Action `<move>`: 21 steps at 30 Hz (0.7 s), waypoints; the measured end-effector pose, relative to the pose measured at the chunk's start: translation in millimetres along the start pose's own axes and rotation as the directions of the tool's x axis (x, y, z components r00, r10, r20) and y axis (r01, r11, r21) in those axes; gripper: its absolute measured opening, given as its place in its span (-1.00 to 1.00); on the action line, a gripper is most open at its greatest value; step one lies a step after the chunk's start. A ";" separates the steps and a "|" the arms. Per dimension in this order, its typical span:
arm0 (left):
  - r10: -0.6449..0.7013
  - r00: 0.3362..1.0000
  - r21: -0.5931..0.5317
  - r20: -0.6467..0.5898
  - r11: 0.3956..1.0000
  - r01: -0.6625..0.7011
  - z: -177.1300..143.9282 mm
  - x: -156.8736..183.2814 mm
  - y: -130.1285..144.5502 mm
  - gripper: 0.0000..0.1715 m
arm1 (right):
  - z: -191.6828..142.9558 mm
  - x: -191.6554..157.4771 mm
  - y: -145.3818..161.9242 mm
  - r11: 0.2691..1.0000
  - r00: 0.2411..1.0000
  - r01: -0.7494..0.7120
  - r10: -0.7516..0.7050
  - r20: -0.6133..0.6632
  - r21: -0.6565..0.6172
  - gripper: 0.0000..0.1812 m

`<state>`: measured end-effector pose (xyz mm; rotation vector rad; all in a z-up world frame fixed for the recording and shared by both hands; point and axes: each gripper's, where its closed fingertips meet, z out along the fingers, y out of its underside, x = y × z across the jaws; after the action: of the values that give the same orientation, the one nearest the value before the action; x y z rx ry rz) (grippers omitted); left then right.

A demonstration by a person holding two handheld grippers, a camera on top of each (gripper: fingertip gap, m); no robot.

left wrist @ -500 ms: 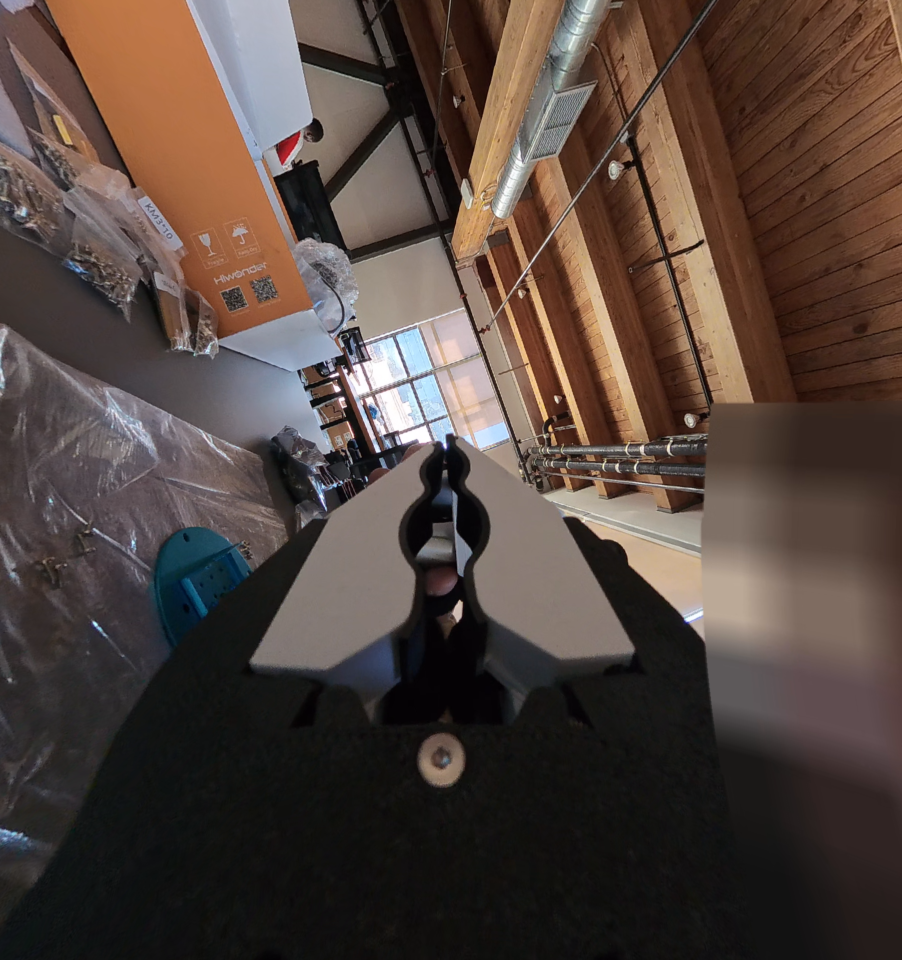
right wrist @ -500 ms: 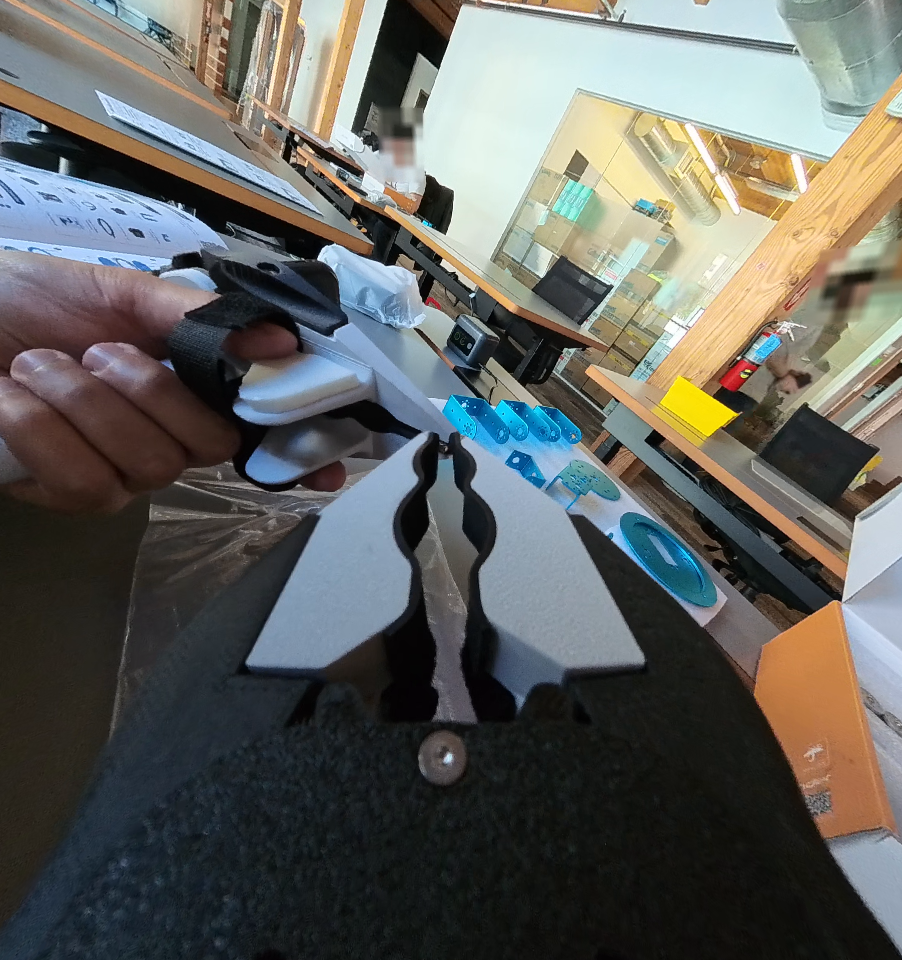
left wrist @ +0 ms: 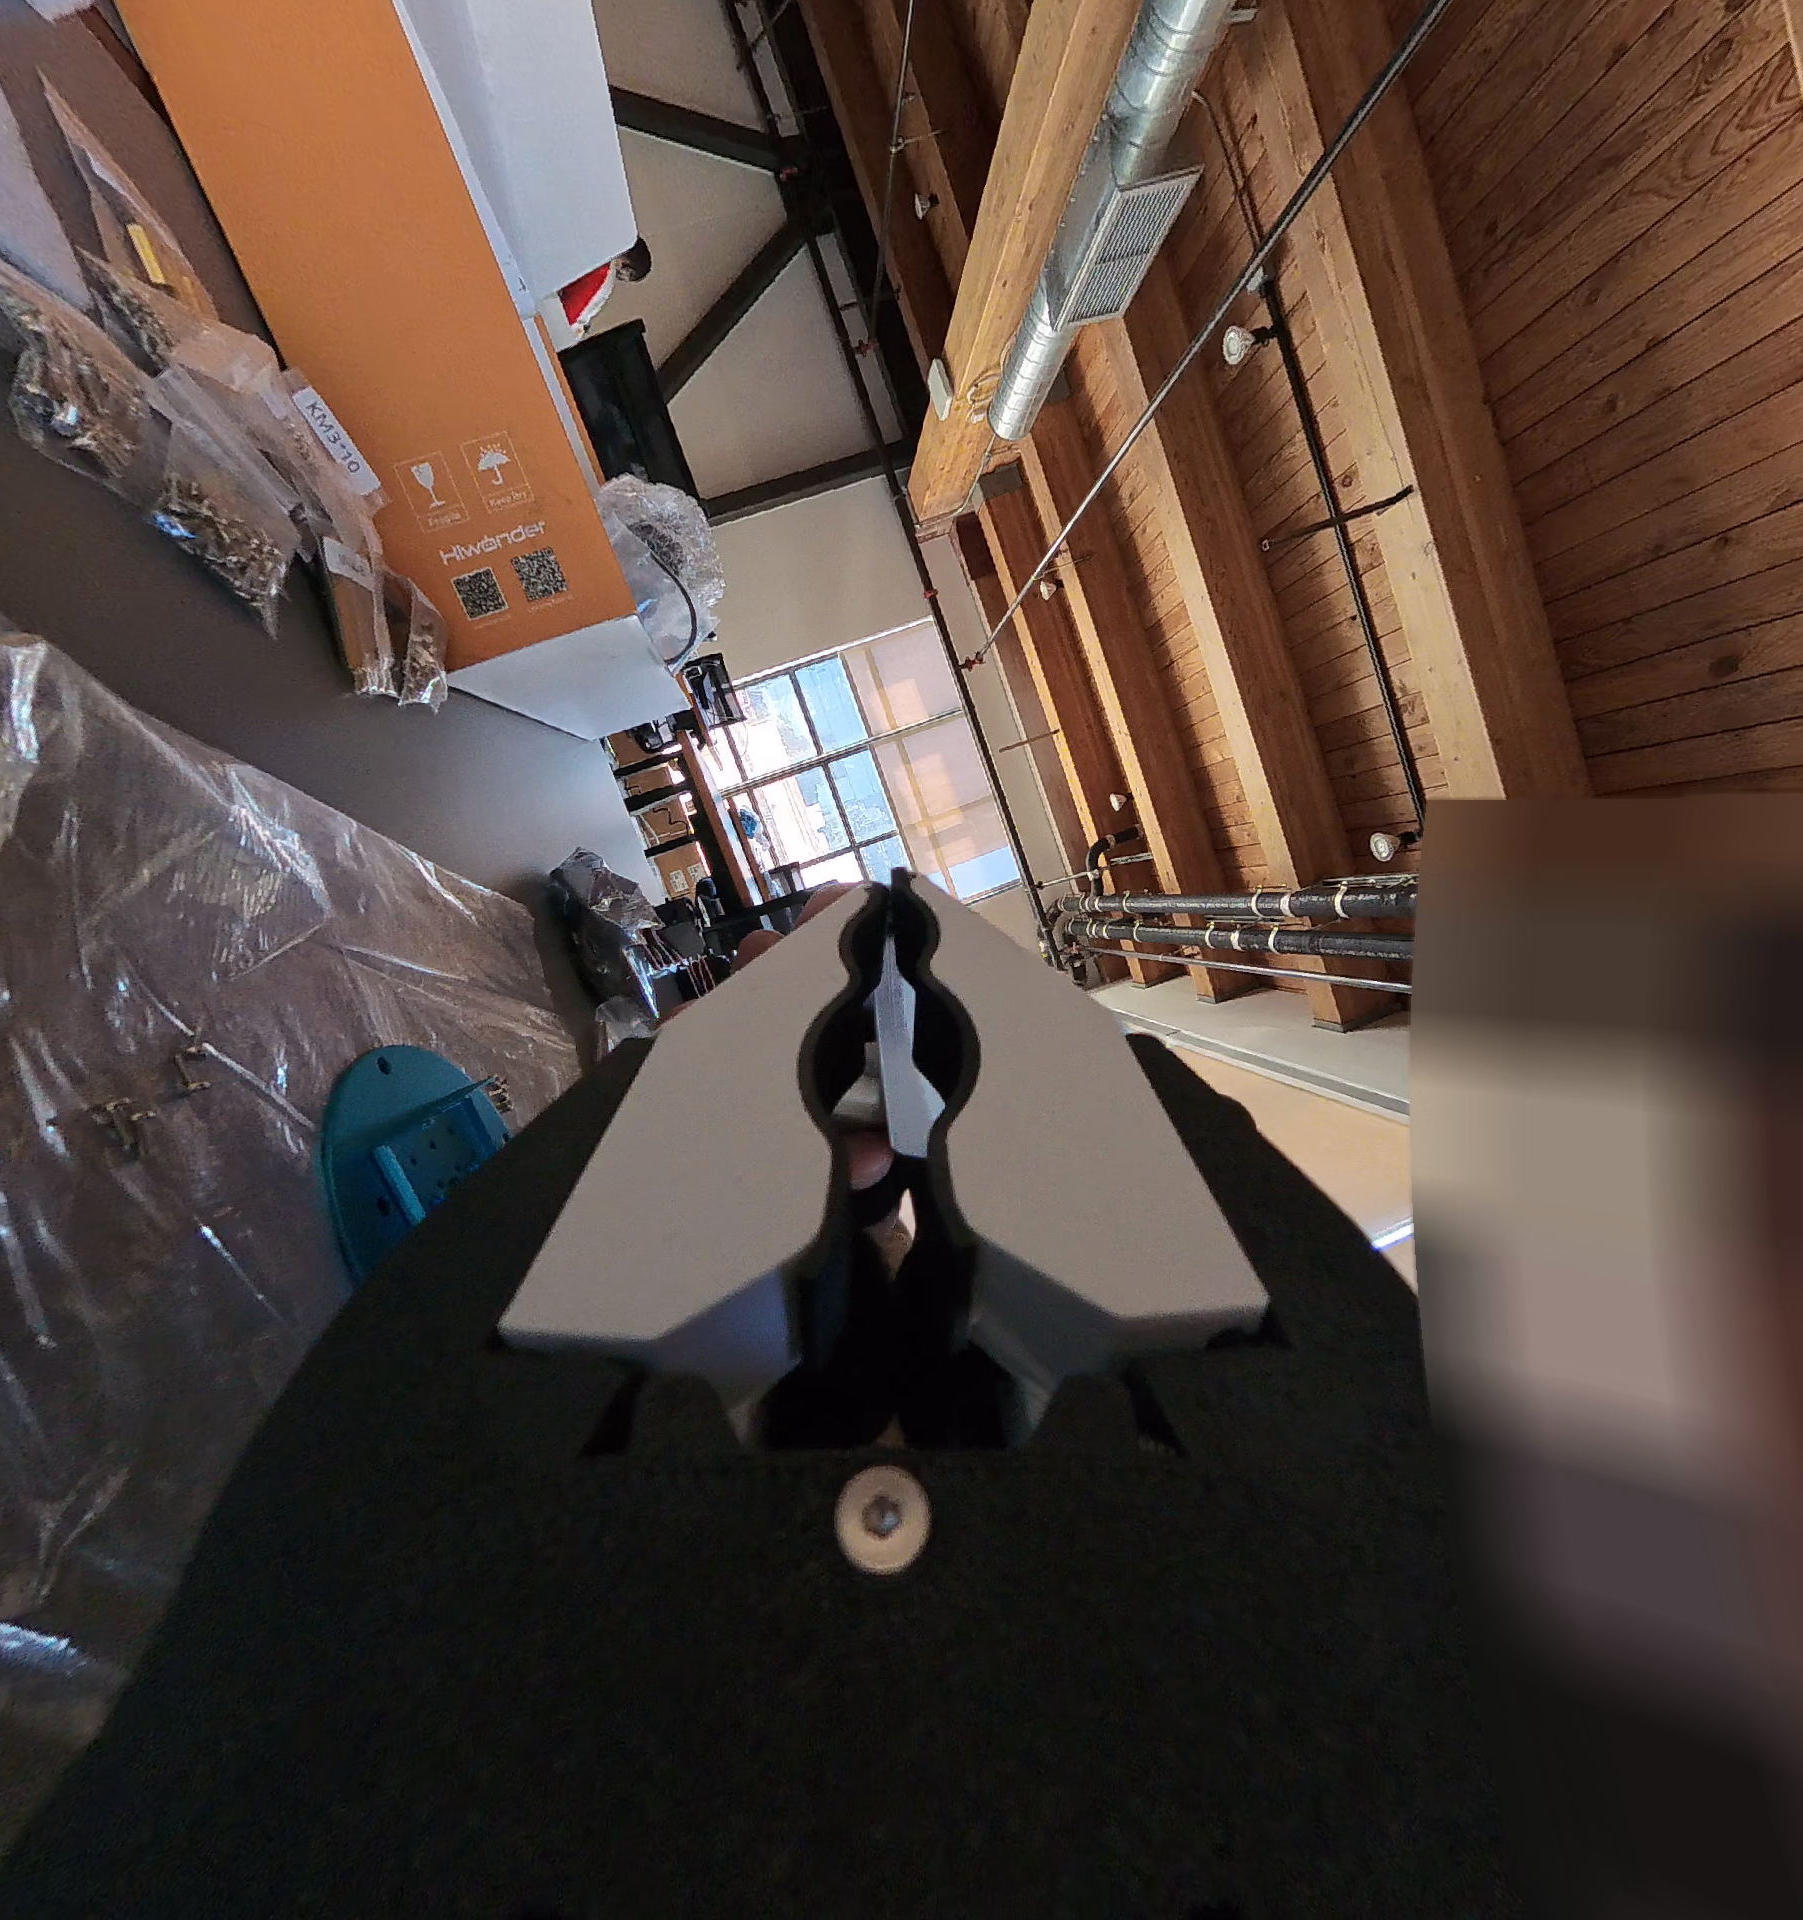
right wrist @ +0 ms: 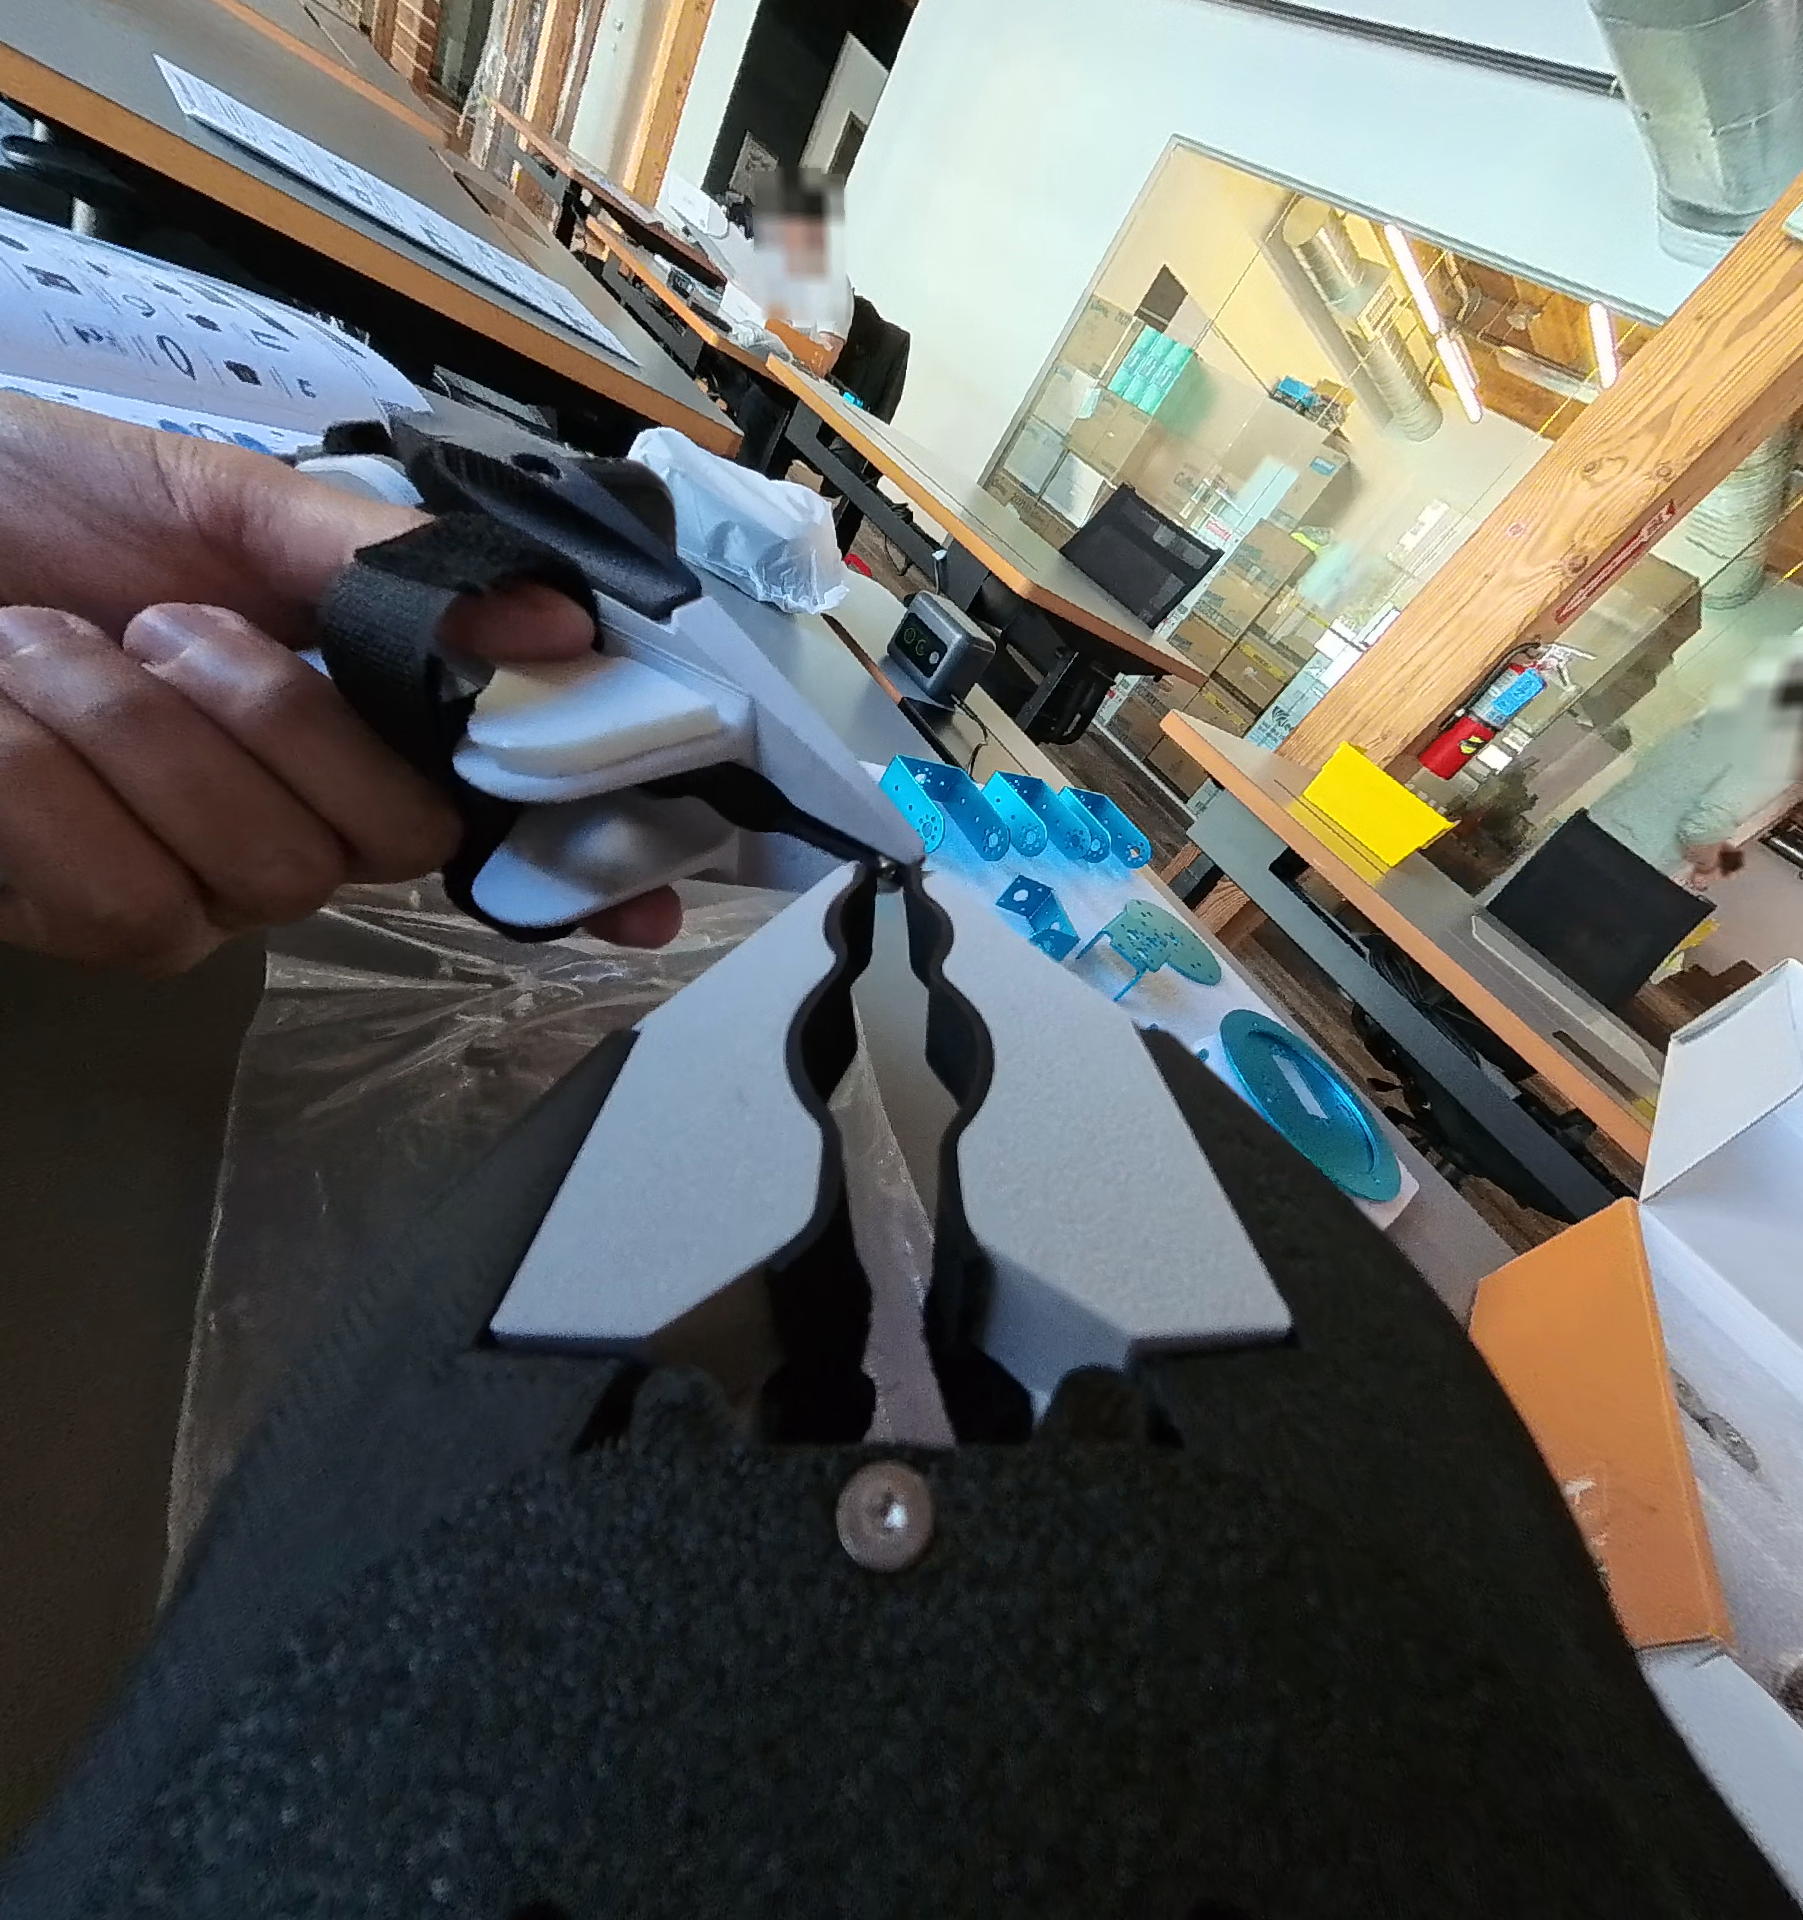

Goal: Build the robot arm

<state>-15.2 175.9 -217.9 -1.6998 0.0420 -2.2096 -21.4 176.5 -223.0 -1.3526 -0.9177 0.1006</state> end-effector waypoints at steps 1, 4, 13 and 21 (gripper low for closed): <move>0.000 1.000 -0.001 0.001 1.000 0.000 0.0 -0.2 0.2 -1.00 | -0.1 0.2 -0.4 1.000 1.000 -0.001 0.001 -0.001 0.002 -0.96; 0.018 1.000 -0.003 0.009 1.000 -0.018 0.1 -0.1 0.2 -1.00 | -0.1 0.0 -0.5 1.000 1.000 -0.006 0.006 0.001 0.003 -0.96; 0.237 0.968 0.029 0.088 0.970 -0.240 -1.2 1.0 2.0 -1.00 | -0.7 -1.6 -1.7 0.991 0.990 -0.130 0.130 0.049 0.004 -0.98; 0.305 0.946 0.036 0.109 0.950 -0.310 -1.7 0.9 1.7 -1.00 | -1.3 -2.6 -3.1 0.981 0.977 -0.196 0.195 0.084 0.009 -0.99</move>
<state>-16.6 173.7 -217.9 -1.6487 0.2076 -1.8785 -23.7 173.2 -221.6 -1.4293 -0.8486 0.3167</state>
